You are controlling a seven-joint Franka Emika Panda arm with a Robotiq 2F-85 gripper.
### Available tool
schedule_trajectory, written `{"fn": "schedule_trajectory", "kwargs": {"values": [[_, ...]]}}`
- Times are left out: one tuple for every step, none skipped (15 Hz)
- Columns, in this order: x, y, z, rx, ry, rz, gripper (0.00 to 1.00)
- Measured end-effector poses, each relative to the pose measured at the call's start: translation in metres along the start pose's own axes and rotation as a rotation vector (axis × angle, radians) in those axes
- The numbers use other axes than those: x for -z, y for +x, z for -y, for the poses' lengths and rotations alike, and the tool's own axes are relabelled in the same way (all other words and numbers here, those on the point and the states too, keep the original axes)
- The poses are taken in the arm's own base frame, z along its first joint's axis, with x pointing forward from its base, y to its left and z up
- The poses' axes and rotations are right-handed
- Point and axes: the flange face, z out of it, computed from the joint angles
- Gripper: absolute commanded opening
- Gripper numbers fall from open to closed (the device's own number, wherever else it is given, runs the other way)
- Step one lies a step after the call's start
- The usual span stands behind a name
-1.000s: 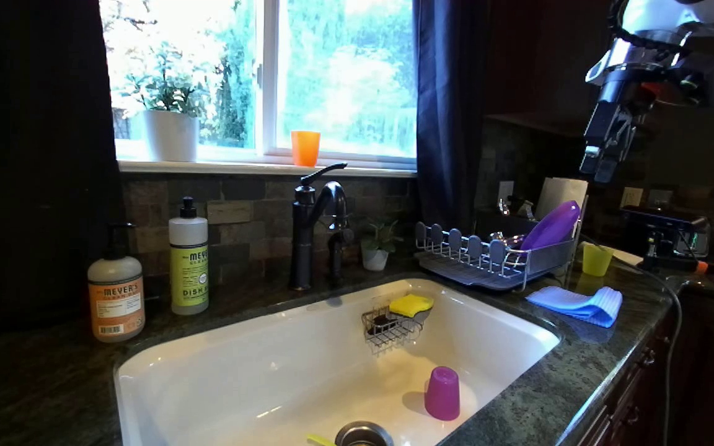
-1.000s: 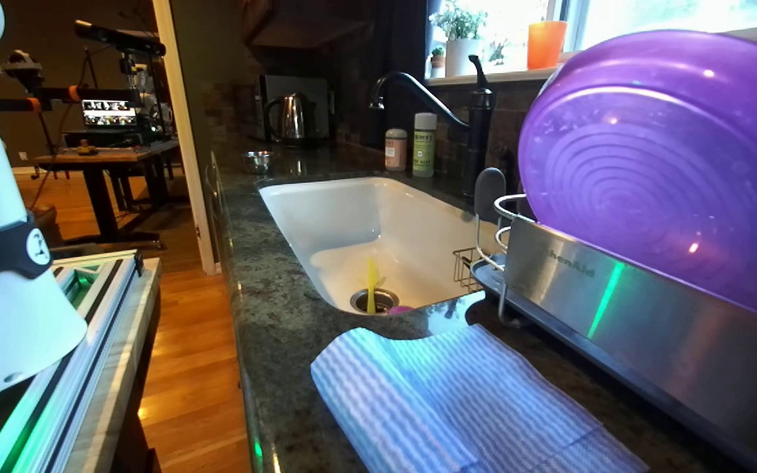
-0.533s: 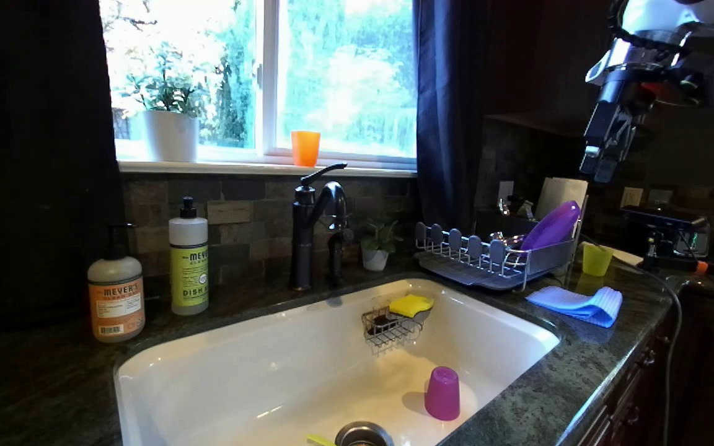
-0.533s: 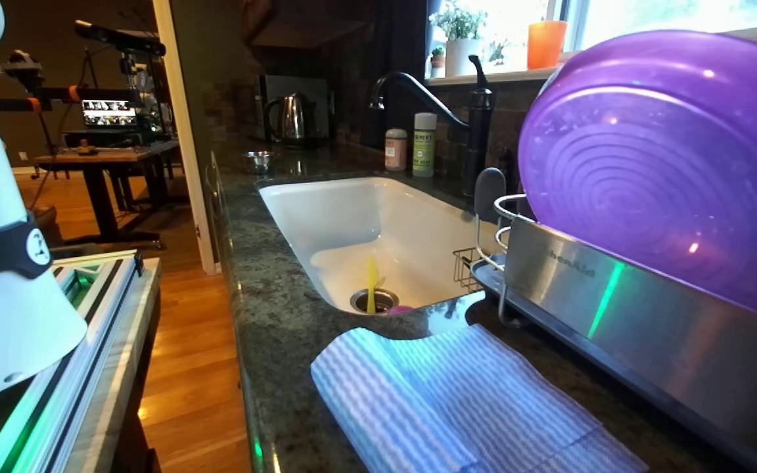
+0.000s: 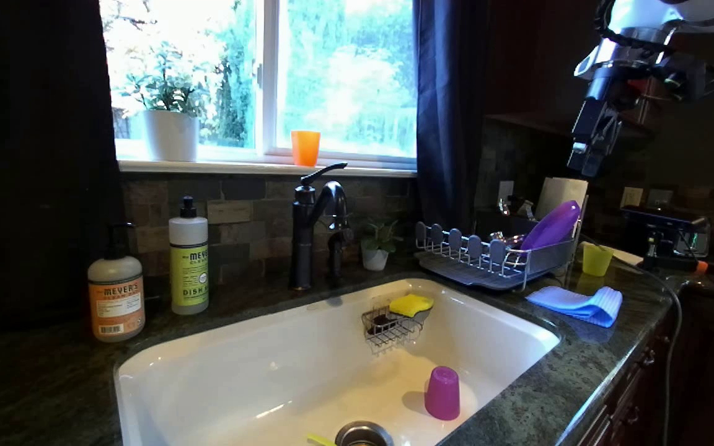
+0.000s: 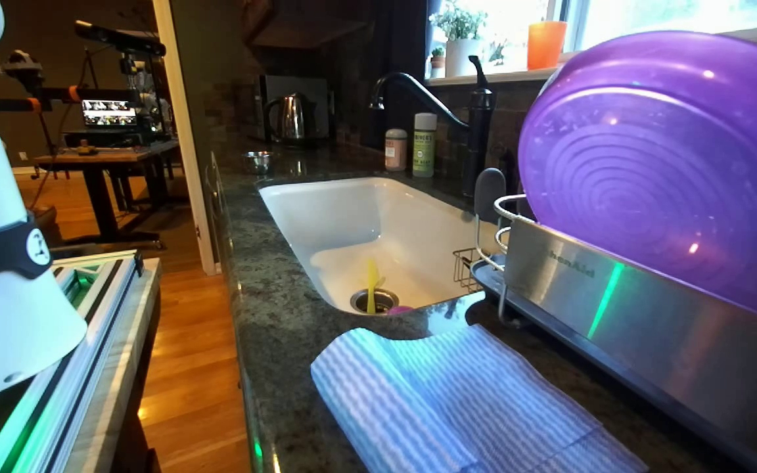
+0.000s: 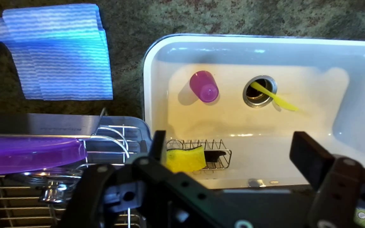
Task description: Rotate the water faucet to the left and remove the yellow knife from the sink and place it on the counter top
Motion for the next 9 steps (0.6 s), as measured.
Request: {"fn": "schedule_trajectory", "kwargs": {"values": [[0.0,0.0,0.0,0.0,0.0,0.0,1.0],[0.0,0.0,0.0,0.0,0.0,0.0,1.0],[0.0,0.0,0.0,0.0,0.0,0.0,1.0],[0.0,0.0,0.0,0.0,0.0,0.0,1.0],[0.0,0.0,0.0,0.0,0.0,0.0,1.0],[0.001,0.001,0.0,-0.001,-0.002,-0.013,1.0],[0.003,0.005,-0.002,-0.002,-0.01,-0.04,1.0],[0.005,0.011,-0.003,-0.003,-0.021,-0.076,1.0],[0.009,0.018,-0.006,-0.003,-0.033,-0.115,1.0]]}}
